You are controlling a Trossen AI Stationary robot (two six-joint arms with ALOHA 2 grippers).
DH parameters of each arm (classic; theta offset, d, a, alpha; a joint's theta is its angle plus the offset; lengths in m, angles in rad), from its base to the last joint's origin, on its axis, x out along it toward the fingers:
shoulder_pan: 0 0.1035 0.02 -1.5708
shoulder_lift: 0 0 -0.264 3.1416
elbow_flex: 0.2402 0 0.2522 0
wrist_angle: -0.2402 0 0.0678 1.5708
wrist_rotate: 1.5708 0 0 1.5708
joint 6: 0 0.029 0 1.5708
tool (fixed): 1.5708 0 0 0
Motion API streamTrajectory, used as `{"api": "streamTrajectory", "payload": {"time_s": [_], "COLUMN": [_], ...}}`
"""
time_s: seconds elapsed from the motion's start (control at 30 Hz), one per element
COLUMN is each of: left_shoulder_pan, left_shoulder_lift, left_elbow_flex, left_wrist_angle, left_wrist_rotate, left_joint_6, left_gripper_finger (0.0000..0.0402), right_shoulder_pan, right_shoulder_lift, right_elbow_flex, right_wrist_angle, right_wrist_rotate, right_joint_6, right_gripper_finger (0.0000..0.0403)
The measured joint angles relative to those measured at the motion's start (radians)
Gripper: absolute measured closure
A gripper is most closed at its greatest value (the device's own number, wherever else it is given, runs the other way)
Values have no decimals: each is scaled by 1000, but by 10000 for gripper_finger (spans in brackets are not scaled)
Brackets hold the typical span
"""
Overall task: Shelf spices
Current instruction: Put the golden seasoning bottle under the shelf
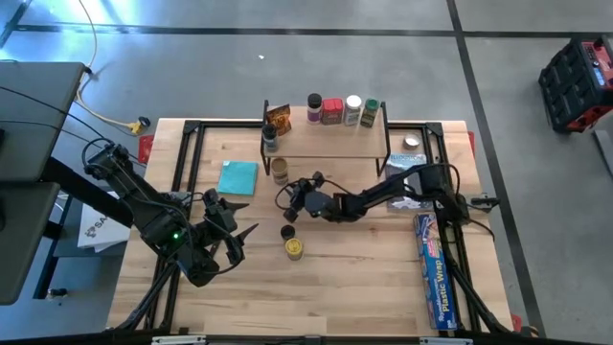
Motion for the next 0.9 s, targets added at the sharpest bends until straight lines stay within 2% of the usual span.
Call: {"api": "streamTrajectory", "payload": {"time_s": [0.2, 0.4, 0.7, 0.9], "left_shoulder_pan": [0, 0, 0, -1], "left_shoulder_lift": [0, 0, 0, 0], "left_elbow_flex": [0, 0, 0, 0], "left_wrist_angle": [0, 0, -2, -2], "left_wrist_rotate": [12, 34, 50, 50], "left_joint_6": [1, 9, 10, 10], "left_gripper_finger": [142, 142, 142, 142], "right_shoulder_pan": [-35, -54, -94, -101], "right_shoulder_lift": [63, 124, 210, 216], "right_elbow_flex": [80, 191, 364, 407], "right_wrist_angle": [-14, -121, -272, -316], "right_wrist_rotate": [-80, -48, -42, -15], "right_joint_6": [18, 12, -93, -135], "right_gripper_finger": [328, 328, 328, 328]}}
